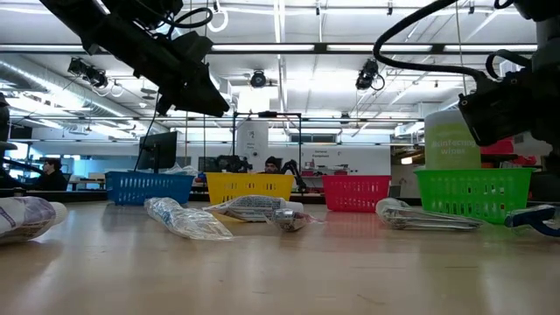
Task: Pick & Place Travel size toiletries
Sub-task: Put the blue razor into the yellow bin
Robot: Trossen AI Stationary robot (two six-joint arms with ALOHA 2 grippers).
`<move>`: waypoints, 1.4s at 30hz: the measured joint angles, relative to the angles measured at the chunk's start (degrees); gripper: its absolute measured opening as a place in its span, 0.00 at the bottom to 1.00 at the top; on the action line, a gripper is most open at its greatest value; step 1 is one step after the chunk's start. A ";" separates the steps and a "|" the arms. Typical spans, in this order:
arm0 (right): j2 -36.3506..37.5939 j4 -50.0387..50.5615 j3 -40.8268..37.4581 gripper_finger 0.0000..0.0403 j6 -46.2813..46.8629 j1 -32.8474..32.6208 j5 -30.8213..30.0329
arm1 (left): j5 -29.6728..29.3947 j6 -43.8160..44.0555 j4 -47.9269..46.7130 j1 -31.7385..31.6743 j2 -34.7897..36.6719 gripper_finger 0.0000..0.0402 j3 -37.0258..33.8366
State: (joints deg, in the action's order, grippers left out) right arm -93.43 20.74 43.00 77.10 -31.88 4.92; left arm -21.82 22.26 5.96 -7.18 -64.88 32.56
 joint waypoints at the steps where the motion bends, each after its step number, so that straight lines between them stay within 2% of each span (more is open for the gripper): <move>1: -0.02 0.08 -0.02 0.27 0.03 0.00 -0.04 | 0.00 0.00 0.00 0.00 0.00 0.29 0.00; 8: -0.07 0.46 -0.09 0.14 -0.69 0.68 0.63 | 0.00 0.00 0.00 0.00 0.00 0.29 0.00; 12: -0.08 0.24 -0.11 0.14 -4.13 0.79 1.20 | 0.00 0.00 -0.02 0.00 0.00 0.29 0.00; 17: 1.38 0.05 -0.24 0.14 -14.00 0.79 1.45 | 0.00 0.00 -0.04 0.00 0.00 0.29 0.00; 26: 6.32 -2.82 -0.33 0.14 -16.08 1.49 0.91 | 0.01 0.00 -0.05 0.00 0.00 0.29 0.00; 30: 7.09 -8.38 -0.26 0.14 -20.40 1.72 0.84 | 0.00 0.00 -0.04 0.00 0.00 0.29 0.00; 35: 7.18 -19.95 -0.26 0.14 -31.53 2.95 1.02 | 0.02 0.00 -0.04 -0.02 0.00 0.29 -0.02; 38: 7.22 -24.34 -0.24 0.14 -39.32 4.41 -2.41 | 0.02 0.00 0.00 -0.02 0.00 0.29 -0.02; 42: 7.28 -28.00 -0.22 0.14 -52.32 7.35 -13.05 | 0.08 0.00 0.09 -0.01 0.00 0.29 -0.02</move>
State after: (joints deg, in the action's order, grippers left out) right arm -86.15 -7.26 42.78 24.78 -24.52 -8.13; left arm -21.74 22.26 6.04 -7.19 -64.88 32.53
